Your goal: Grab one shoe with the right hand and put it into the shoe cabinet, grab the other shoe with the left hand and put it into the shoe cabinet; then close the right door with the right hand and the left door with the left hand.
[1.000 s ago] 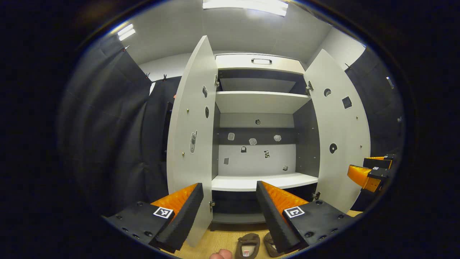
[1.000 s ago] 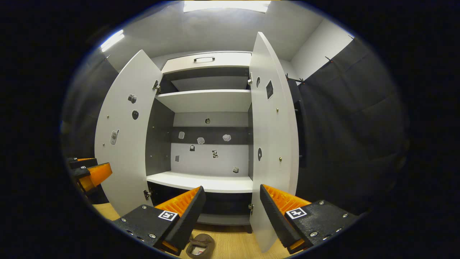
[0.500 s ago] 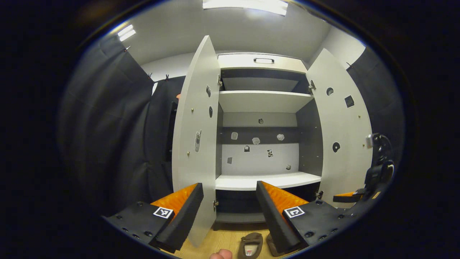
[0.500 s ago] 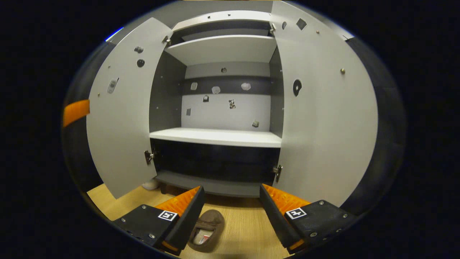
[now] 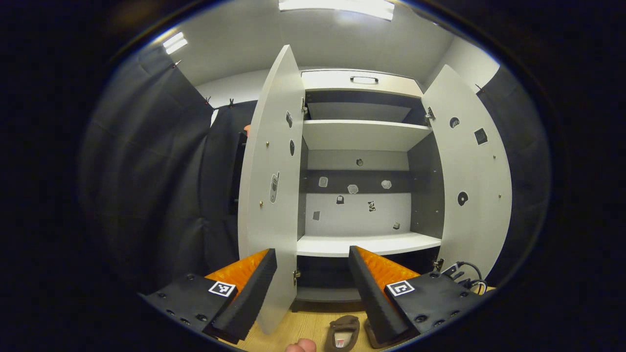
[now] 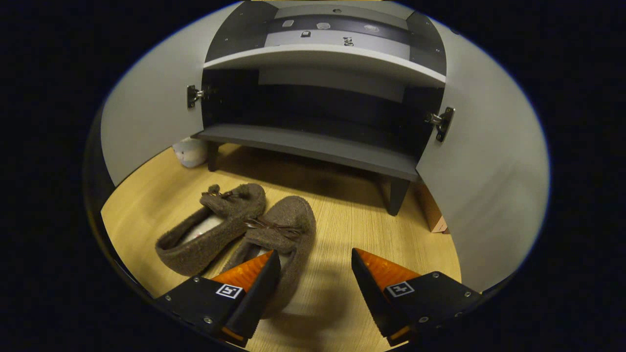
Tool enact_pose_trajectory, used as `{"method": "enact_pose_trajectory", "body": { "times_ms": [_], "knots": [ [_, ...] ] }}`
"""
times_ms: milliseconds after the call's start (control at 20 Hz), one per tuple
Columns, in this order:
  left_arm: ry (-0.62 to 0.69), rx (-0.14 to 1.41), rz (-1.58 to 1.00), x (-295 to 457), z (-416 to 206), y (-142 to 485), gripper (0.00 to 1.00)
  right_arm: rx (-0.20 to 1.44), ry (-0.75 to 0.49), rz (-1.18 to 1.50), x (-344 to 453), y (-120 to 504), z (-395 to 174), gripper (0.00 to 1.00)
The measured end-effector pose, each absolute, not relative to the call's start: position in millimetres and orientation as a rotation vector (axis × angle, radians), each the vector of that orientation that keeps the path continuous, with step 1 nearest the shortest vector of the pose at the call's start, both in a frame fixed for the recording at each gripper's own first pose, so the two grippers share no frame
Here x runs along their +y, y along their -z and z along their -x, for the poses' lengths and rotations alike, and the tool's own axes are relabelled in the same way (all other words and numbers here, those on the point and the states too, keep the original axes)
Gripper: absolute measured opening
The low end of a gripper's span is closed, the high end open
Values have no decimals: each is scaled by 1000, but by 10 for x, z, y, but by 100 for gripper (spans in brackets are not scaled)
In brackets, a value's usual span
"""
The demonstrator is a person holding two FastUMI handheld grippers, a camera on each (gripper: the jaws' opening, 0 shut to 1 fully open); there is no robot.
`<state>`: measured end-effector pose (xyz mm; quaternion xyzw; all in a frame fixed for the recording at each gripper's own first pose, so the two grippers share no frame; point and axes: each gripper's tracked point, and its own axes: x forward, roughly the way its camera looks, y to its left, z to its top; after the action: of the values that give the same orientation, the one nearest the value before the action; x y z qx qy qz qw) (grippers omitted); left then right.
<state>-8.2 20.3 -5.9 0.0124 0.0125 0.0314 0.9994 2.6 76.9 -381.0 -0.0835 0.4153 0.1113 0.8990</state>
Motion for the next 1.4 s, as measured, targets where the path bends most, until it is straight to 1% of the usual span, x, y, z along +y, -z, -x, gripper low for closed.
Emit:
{"method": "enact_pose_trajectory", "body": {
  "times_ms": [100,150,300,350,400,450,500,550,600,650,700,750,800,850,950,1000,1050,1100,1350,1400],
  "knots": [
    [-72,28,-27,236,87,71,99,895,-235,153,802,3956,-113,89],
    [-78,31,-27,267,84,83,96,905,-229,160,795,4043,-172,88],
    [-93,40,-27,324,72,97,96,920,-218,143,842,4285,-332,85],
    [-98,41,-30,345,79,105,96,928,-225,129,867,4339,-355,80],
    [-103,44,-33,364,71,110,96,926,-239,104,902,4363,-364,71],
    [-106,45,-33,379,59,112,96,915,-237,77,920,4373,-408,66],
    [-108,45,-34,384,63,109,99,917,-245,43,947,4374,-400,61],
    [-110,45,-35,387,51,109,99,917,-257,8,988,4377,-385,49],
    [-110,44,-35,393,54,109,99,914,-260,-12,1014,4382,-381,39],
    [-109,43,-34,392,65,110,99,901,-262,0,993,4373,-397,31],
    [-108,44,-34,379,67,109,93,886,-260,21,967,4351,-395,23],
    [-106,45,-33,371,63,120,96,873,-252,47,931,4338,-406,12],
    [-101,47,-32,360,56,124,99,846,-244,54,913,4273,-425,10],
    [-99,47,-31,354,57,139,96,818,-235,50,904,4193,-449,8],
    [-89,47,-24,323,58,149,96,748,-214,24,875,3902,-487,8],
    [-85,47,-20,313,55,158,94,728,-198,9,851,3735,-454,8],
    [-81,46,-15,299,51,164,96,711,-182,0,836,3576,-419,8],
    [-78,46,-10,296,41,169,96,690,-168,-3,817,3402,-385,8],
    [-55,43,12,261,16,212,96,515,-118,-45,739,2243,-266,8],
    [-51,44,14,257,19,222,93,485,-118,-56,750,1981,-255,7]
  ]
}}
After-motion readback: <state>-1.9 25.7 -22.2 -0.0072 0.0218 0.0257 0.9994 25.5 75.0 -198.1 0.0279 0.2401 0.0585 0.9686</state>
